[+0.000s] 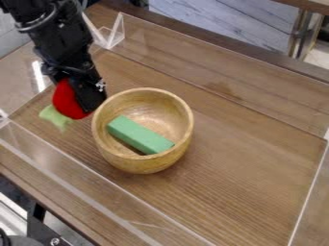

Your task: Move the red fruit to the left

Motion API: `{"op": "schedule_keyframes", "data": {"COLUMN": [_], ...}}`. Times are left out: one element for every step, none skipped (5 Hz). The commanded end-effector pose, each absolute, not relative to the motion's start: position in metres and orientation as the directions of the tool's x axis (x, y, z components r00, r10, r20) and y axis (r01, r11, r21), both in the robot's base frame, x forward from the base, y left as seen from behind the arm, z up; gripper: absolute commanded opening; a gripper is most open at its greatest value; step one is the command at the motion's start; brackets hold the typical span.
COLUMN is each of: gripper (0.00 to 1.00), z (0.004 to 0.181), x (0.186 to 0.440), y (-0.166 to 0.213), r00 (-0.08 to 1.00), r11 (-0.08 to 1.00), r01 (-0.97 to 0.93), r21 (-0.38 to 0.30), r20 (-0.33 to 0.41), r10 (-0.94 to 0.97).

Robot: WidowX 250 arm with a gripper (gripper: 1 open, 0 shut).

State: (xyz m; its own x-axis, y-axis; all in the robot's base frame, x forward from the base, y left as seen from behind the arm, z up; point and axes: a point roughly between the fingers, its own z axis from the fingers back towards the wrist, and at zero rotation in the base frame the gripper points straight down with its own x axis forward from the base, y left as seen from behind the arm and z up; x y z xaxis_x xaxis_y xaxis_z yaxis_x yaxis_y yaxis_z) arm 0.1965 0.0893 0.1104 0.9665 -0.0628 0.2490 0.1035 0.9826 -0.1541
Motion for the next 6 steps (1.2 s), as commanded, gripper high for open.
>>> {"op": "schedule_keyframes", "data": {"gripper": [0.00, 0.00, 0.00, 0.00, 0.00, 0.00], "z": [0.116, 0.115, 0.114, 0.112, 0.110, 0.117], "x": [0.206, 0.212, 0.215, 0.218, 0.221, 0.228], "y": [0.101, 0.107, 0.116, 0.126, 0.135, 0.126], "r00": [0.963, 0.964, 0.964, 0.963, 0.960, 0.963], "r11": [0.988, 0.989, 0.990, 0.989, 0.988, 0.989], "r01": [0.074, 0.054, 0.016, -0.023, -0.062, -0.041], "r21": [-0.138, -0.141, -0.142, -0.143, -0.144, -0.143], "r20": [0.269, 0.267, 0.265, 0.263, 0.261, 0.258], "r10": [-0.034, -0.015, 0.023, 0.060, 0.098, 0.077]}}
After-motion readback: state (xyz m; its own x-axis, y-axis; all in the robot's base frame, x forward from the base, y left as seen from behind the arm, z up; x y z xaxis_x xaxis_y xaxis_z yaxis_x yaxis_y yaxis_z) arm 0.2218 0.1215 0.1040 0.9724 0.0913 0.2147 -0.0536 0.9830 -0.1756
